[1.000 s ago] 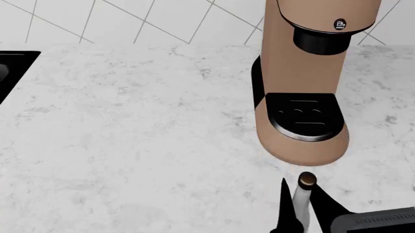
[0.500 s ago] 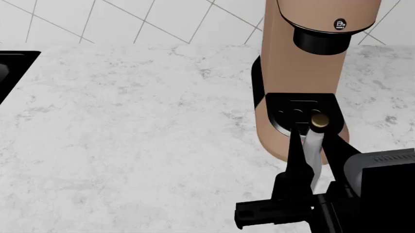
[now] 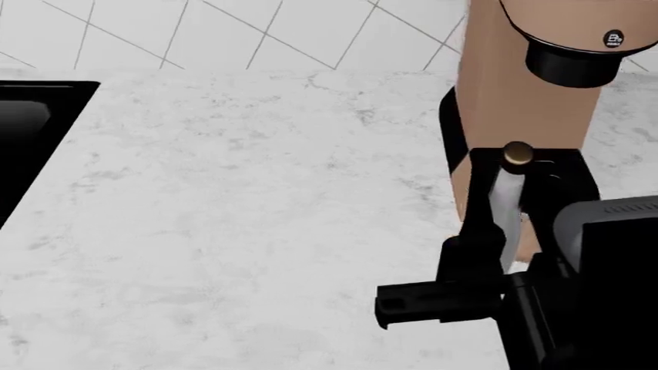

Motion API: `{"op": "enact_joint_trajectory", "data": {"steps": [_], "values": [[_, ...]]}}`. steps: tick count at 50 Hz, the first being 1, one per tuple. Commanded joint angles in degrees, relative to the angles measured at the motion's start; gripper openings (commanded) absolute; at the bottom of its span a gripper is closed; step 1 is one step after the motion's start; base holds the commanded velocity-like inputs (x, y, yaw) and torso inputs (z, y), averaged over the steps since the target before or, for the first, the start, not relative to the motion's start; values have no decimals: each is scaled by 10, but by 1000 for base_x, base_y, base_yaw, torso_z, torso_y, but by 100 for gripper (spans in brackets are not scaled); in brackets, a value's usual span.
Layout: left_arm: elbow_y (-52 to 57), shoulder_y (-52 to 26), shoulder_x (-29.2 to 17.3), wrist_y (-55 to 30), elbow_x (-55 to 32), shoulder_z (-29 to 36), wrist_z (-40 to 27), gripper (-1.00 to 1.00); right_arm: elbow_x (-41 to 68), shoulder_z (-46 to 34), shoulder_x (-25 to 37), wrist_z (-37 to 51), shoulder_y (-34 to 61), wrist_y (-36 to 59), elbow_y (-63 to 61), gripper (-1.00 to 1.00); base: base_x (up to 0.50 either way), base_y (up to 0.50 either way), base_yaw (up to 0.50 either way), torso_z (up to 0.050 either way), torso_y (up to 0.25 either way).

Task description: Place the eggs and milk next to the bowl.

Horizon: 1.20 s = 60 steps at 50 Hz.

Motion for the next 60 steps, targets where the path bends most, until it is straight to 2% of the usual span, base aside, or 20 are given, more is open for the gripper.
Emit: {"op": "enact_joint_trajectory", "data": {"steps": [1,60], "values": [[-18,9,8,14,4,0,2,100,-21,-7,-13,-7,-7,-14,15,-100,2,500,0,0,0],[-23,26,7,34,8,-7,11,100,-33,-18,-12,-14,-18,-21,9,-100,2,500,0,0,0]]}}
